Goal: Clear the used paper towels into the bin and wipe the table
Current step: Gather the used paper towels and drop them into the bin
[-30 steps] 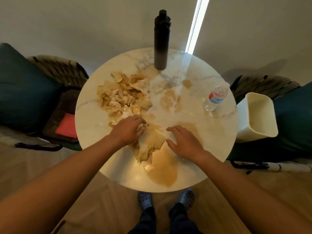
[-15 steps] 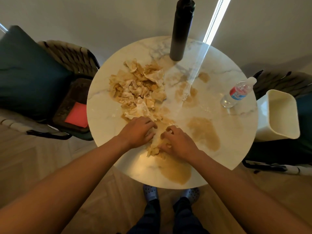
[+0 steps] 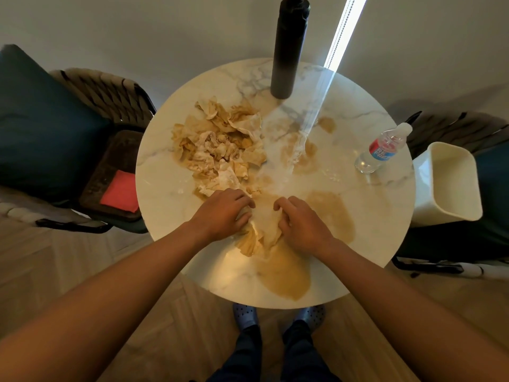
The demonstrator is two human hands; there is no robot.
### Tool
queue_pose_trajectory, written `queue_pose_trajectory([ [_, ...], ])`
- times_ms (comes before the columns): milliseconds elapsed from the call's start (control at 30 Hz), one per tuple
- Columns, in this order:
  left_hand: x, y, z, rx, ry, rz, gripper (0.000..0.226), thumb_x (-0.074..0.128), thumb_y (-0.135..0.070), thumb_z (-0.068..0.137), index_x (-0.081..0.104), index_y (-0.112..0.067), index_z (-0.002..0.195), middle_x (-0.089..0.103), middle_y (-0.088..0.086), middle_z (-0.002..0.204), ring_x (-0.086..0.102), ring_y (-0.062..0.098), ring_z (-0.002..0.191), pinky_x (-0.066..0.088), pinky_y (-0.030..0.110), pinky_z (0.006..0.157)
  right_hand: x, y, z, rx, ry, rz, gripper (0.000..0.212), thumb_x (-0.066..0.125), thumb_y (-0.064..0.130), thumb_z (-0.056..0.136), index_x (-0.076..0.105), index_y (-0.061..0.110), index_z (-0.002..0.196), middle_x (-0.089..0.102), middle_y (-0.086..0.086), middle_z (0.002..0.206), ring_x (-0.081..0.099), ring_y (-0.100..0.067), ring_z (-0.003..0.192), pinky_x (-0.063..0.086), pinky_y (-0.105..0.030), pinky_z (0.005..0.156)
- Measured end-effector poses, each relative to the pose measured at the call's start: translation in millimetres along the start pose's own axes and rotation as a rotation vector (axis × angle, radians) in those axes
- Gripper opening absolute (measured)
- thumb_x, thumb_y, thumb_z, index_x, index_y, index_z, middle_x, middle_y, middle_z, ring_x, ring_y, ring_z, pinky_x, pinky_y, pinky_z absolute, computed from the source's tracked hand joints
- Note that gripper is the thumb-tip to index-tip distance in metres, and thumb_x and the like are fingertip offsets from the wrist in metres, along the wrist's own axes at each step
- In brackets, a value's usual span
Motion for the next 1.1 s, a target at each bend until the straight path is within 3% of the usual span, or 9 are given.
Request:
queue_pose_trajectory([
  [133, 1.0, -5.2, 4.3, 0.012, 0.014, -0.001, 0.033, 0.048, -0.043, 0.093, 0.065, -0.026, 0.115, 0.064, -0.005, 0.114, 0.060, 0.019, 0.101, 0.049, 0.038, 0.082, -16.3, -4.7, 2.6, -0.022, -0.122, -0.075, 0.028, 0.055, 0.009, 0.094, 0.066, 0.021, 0.117, 0.043, 0.001, 0.098, 0.041, -0.017, 0.089, 0.047, -0.034, 0.068],
  [300, 6.5, -10.1, 6.3, 0.034, 0.049, 0.051, 0.036, 0.054, -0.047, 0.090, 0.063, -0.027, 0.118, 0.061, -0.004, 0.119, 0.058, 0.021, 0.108, 0.045, 0.037, 0.084, -21.0, -11.5, 3.8, 0.029, -0.184, -0.099, 0.018, 0.058, 0.018, 0.094, 0.073, 0.009, 0.091, 0.041, -0.001, 0.095, 0.041, -0.022, 0.088, 0.051, -0.041, 0.070],
  [433, 5.3, -13.1, 9.4, 0.027, 0.044, 0.087, 0.035, 0.059, -0.044, 0.090, 0.062, -0.026, 0.120, 0.059, -0.001, 0.123, 0.056, 0.022, 0.110, 0.044, 0.038, 0.086, -11.1, -12.1, 3.3, 0.042, -0.016, -0.153, 0.031, 0.069, 0.039, 0.087, 0.064, 0.010, 0.095, 0.038, -0.002, 0.105, 0.039, -0.025, 0.097, 0.045, -0.033, 0.078],
  [600, 6.0, -10.0, 21.5, -0.062, 0.047, 0.108, 0.036, 0.058, -0.038, 0.092, 0.060, -0.026, 0.126, 0.058, -0.003, 0.127, 0.054, 0.021, 0.114, 0.041, 0.037, 0.089, -3.7, -14.1, 4.8, 0.030, 0.100, -0.200, 0.021, 0.063, 0.021, 0.091, 0.058, 0.009, 0.107, 0.042, -0.011, 0.134, 0.041, -0.033, 0.115, 0.044, -0.035, 0.081],
  [667, 6.4, -7.4, 28.0, -0.112, 0.052, 0.118, 0.037, 0.058, -0.037, 0.093, 0.058, -0.026, 0.128, 0.057, -0.003, 0.129, 0.052, 0.022, 0.116, 0.040, 0.037, 0.091, -3.7, -14.0, 5.9, 0.009, 0.082, -0.167, 0.013, 0.060, 0.013, 0.091, 0.057, 0.009, 0.102, 0.053, -0.011, 0.115, 0.047, -0.034, 0.104, 0.039, -0.033, 0.074],
  [767, 9.2, -4.2, 38.4, -0.178, 0.059, 0.106, 0.037, 0.057, -0.035, 0.093, 0.056, -0.027, 0.130, 0.057, -0.002, 0.132, 0.049, 0.023, 0.124, 0.038, 0.039, 0.095, -11.8, -14.2, 5.9, 0.005, 0.034, -0.119, 0.011, 0.056, 0.008, 0.090, 0.053, 0.011, 0.100, 0.050, -0.003, 0.088, 0.048, -0.029, 0.090, 0.044, -0.039, 0.068],
  [900, 17.5, -2.1, 51.4, -0.223, 0.104, 0.131, 0.042, 0.054, -0.036, 0.095, 0.050, -0.030, 0.136, 0.057, 0.000, 0.132, 0.047, 0.026, 0.126, 0.036, 0.041, 0.098, -24.8, -19.1, 4.4, 0.014, -0.066, -0.049, 0.024, 0.055, 0.008, 0.093, 0.060, 0.015, 0.115, 0.057, -0.003, 0.095, 0.047, -0.024, 0.093, 0.043, -0.036, 0.071],
  [1000, 19.7, -1.6, 58.2, -0.226, 0.115, 0.160, 0.040, 0.053, -0.036, 0.097, 0.050, -0.031, 0.137, 0.060, 0.000, 0.128, 0.050, 0.027, 0.121, 0.037, 0.042, 0.097, -32.8, -26.2, 3.4, -0.020, -0.158, -0.048, 0.021, 0.060, 0.004, 0.093, 0.072, 0.014, 0.107, 0.065, -0.006, 0.100, 0.054, -0.028, 0.092, 0.044, -0.032, 0.075],
  [1100, 19.2, -4.5, 64.8, -0.194, 0.115, 0.181, 0.037, 0.054, -0.029, 0.096, 0.054, -0.029, 0.134, 0.060, 0.003, 0.121, 0.053, 0.028, 0.113, 0.038, 0.041, 0.090, -41.0, -35.6, 2.1, 0.007, -0.212, -0.055, 0.017, 0.064, 0.002, 0.090, 0.076, 0.010, 0.100, 0.066, -0.007, 0.099, 0.056, -0.029, 0.089, 0.036, -0.022, 0.078],
])
Point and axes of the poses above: each hand's wrist, its own z-axis towards the middle knuckle, its own x-axis out of the palm, y = z × x, the point moved 6 cm from there along z, towards the middle knuckle
